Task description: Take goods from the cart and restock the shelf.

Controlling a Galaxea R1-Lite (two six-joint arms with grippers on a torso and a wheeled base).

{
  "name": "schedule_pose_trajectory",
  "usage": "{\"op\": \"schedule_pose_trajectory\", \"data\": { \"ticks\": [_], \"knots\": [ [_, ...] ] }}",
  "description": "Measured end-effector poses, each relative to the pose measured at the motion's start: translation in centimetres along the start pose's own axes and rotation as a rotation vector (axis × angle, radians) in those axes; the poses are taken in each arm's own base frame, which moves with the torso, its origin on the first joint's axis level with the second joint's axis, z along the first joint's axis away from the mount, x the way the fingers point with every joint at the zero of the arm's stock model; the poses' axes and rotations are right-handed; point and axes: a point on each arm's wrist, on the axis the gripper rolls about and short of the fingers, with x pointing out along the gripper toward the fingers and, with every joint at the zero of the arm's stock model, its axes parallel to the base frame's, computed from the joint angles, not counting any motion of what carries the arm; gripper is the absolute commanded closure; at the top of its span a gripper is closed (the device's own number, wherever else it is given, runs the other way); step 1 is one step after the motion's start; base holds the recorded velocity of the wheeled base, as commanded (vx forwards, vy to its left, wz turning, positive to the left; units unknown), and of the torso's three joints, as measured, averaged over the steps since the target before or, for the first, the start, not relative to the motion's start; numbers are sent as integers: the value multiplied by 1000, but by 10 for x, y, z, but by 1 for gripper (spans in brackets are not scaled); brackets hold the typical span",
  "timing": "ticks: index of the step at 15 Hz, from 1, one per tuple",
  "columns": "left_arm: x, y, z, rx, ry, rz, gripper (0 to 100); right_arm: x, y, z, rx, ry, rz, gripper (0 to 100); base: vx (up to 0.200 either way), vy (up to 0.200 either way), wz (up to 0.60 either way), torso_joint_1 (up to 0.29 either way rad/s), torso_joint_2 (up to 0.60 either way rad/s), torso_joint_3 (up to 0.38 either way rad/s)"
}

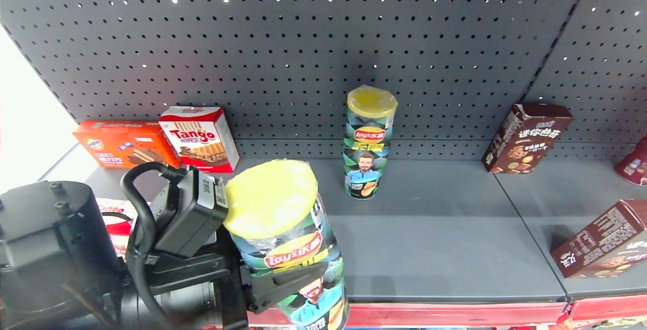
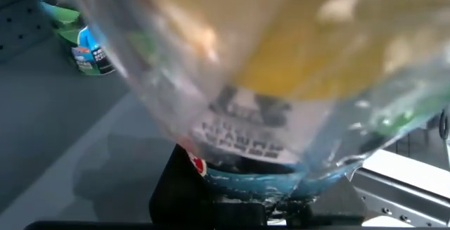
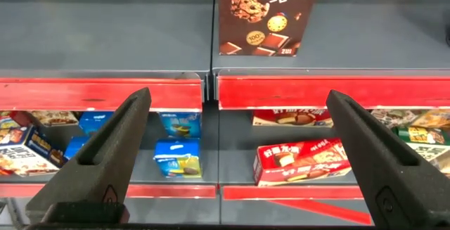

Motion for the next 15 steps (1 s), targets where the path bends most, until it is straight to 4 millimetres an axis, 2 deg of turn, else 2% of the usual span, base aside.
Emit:
{"op": "schedule_pose_trajectory", "data": {
  "ticks": [13, 15],
  "knots": [
    [-13, 18, 5, -15, -39, 97, 100, 1, 0, 0, -17, 16, 32, 0, 0, 0, 0, 0, 0, 0],
    [-15, 18, 7, -15, -46, 104, 100, -1, 1, 7, -13, -6, 38, 0, 0, 0, 0, 0, 0, 0]
  ]
}}
